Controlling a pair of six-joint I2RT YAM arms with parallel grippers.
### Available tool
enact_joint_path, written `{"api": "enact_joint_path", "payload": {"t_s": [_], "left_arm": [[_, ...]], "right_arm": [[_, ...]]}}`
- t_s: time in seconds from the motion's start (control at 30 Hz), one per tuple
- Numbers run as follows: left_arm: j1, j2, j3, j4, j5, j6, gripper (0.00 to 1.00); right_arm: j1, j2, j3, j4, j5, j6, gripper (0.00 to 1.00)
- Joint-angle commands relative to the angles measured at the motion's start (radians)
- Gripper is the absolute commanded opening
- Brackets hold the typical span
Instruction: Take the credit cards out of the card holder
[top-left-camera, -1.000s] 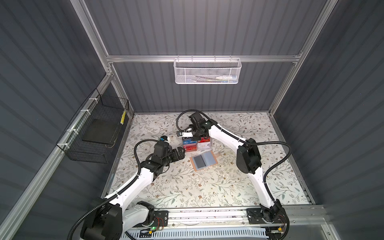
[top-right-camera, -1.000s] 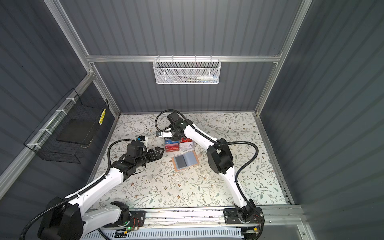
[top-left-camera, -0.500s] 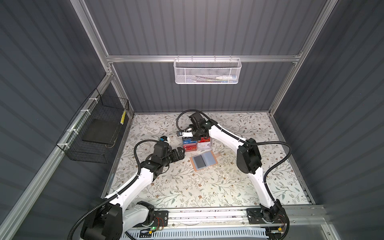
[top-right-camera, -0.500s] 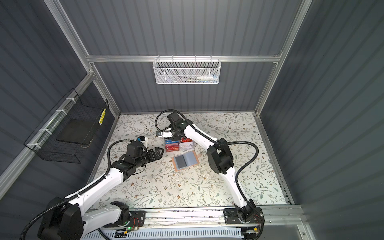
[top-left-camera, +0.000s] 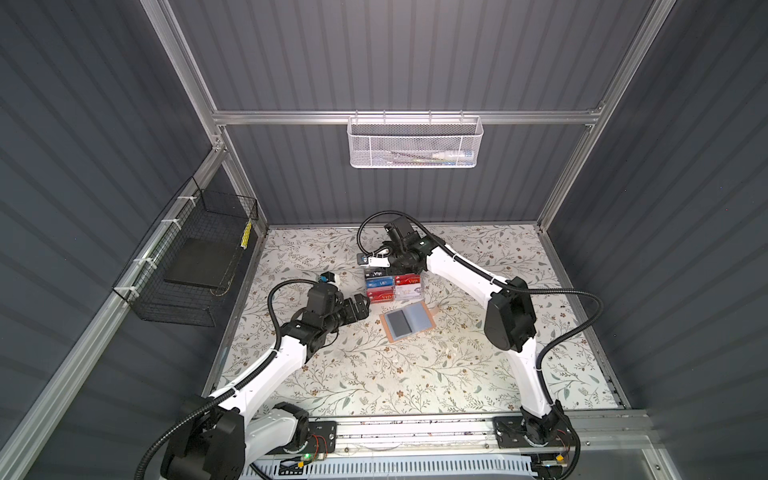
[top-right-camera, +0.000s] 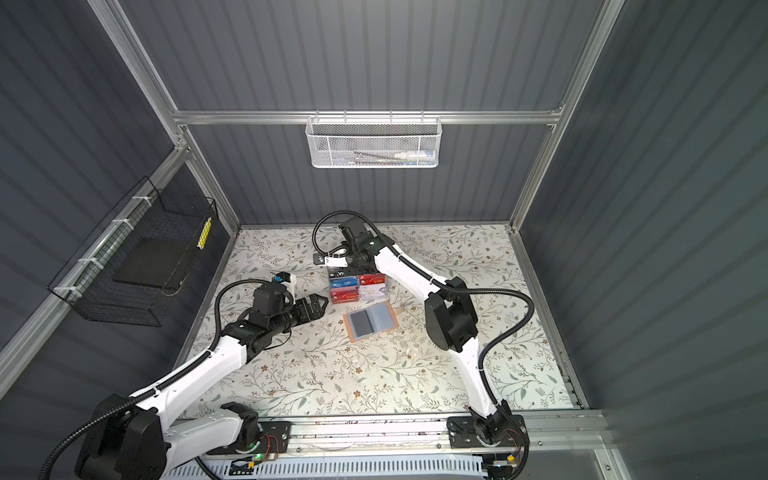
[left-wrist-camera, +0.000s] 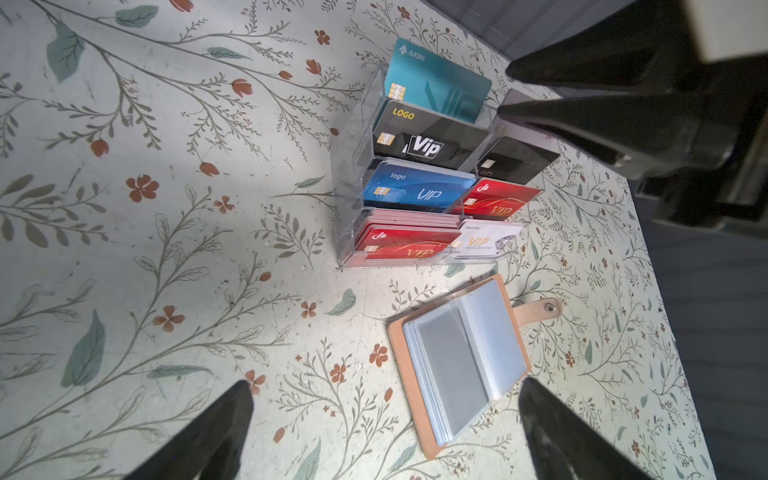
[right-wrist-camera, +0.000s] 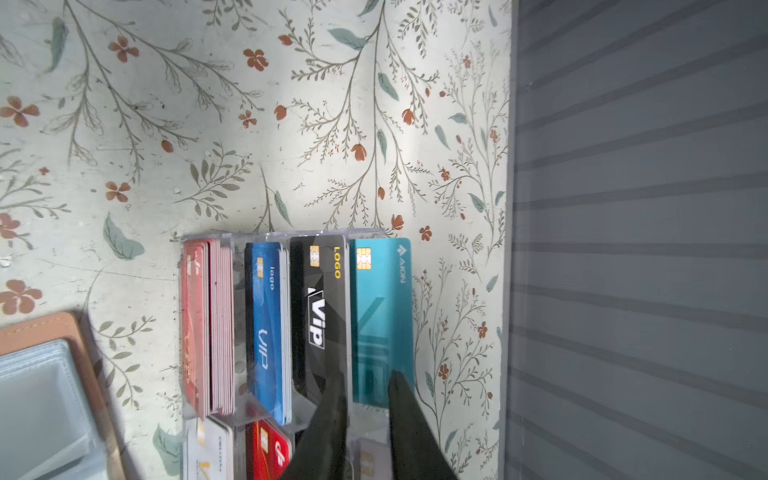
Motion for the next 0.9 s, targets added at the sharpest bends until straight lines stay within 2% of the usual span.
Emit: {"api": "enact_joint_path", "payload": {"t_s": [0.0,0.1,0.2,0.23,0.3,0.43,0.6,0.7,0.73,0.87], "left_arm": [[0.007,-0.022,0.01,-0.03,0.006,-0.007,1.0],[0.007,-0.022,0.023,-0.045,0.007,-0.002,1.0],[0.007,-0.012,0.047,-0.071,0.021,0.01,1.0],[0.007,-0.011,0.053,-0.077,0.023,0.011,1.0],[0.007,-0.014,0.052,-0.076,0.041,0.01,1.0],[0.005,-0.037,0.029,-0.06,0.07,-0.012,1.0],[-0.004,-0.055,-0.002,-0.044,0.092,-0.027,1.0],[-0.056,-0.045,-0.013,-0.046,0.024,-0.008,1.0],[-0.078,-0.033,-0.013,-0.043,0.006,-0.009,1.0],[-0.191,0.035,0.008,-0.038,-0.085,-0.001,1.0]], "right_arm": [[-0.004,-0.045,-0.03,0.024,-0.01,0.036,0.23],[-0.007,-0.093,-0.072,0.076,-0.008,0.094,0.34],[-0.012,-0.158,-0.134,0.14,-0.014,0.158,0.56],[-0.012,-0.182,-0.162,0.16,-0.019,0.177,0.65],[-0.015,-0.224,-0.202,0.173,-0.023,0.212,0.98],[-0.016,-0.303,-0.267,0.22,-0.021,0.291,0.99],[-0.018,-0.453,-0.457,0.397,0.088,0.381,0.99],[-0.023,-0.525,-0.542,0.527,0.249,0.59,0.99],[-0.022,-0.545,-0.557,0.525,0.283,0.649,0.99],[-0.032,-0.601,-0.565,0.369,0.269,0.808,0.99]]}}
